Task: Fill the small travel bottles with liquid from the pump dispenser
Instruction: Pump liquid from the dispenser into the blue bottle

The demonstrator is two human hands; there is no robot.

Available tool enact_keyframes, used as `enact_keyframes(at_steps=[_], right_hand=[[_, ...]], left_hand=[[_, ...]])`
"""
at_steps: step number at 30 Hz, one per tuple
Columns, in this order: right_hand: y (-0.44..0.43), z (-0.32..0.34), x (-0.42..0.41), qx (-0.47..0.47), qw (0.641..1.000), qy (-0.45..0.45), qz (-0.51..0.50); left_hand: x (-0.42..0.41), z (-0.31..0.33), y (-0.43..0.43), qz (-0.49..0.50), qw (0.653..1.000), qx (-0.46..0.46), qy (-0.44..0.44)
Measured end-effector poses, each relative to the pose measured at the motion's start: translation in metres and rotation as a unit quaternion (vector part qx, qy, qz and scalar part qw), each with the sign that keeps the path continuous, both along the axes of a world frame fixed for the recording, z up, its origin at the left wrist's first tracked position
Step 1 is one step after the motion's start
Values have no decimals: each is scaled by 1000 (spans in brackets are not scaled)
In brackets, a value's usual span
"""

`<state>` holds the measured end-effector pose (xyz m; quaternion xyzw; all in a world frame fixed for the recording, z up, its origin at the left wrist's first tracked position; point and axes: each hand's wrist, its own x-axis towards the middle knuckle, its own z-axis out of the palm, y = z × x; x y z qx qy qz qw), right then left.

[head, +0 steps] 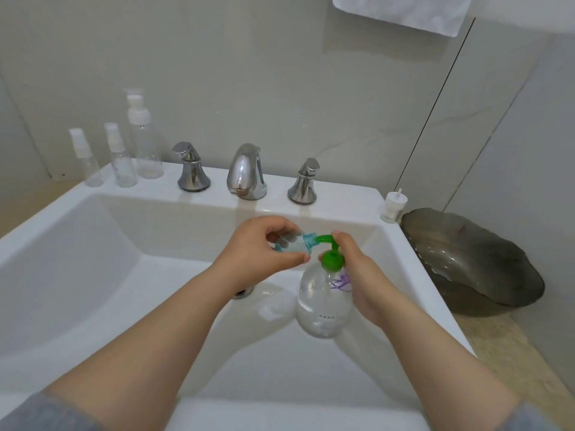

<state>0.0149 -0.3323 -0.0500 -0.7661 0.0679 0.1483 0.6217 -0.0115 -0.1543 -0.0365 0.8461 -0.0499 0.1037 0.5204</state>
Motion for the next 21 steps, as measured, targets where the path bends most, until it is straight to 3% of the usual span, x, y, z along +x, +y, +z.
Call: enact_keyframes(at_steps=[21], right_hand=[[1, -5, 3, -5, 1000, -1, 14]], left_hand=[[-1, 1, -4, 6, 1000, -7, -9]])
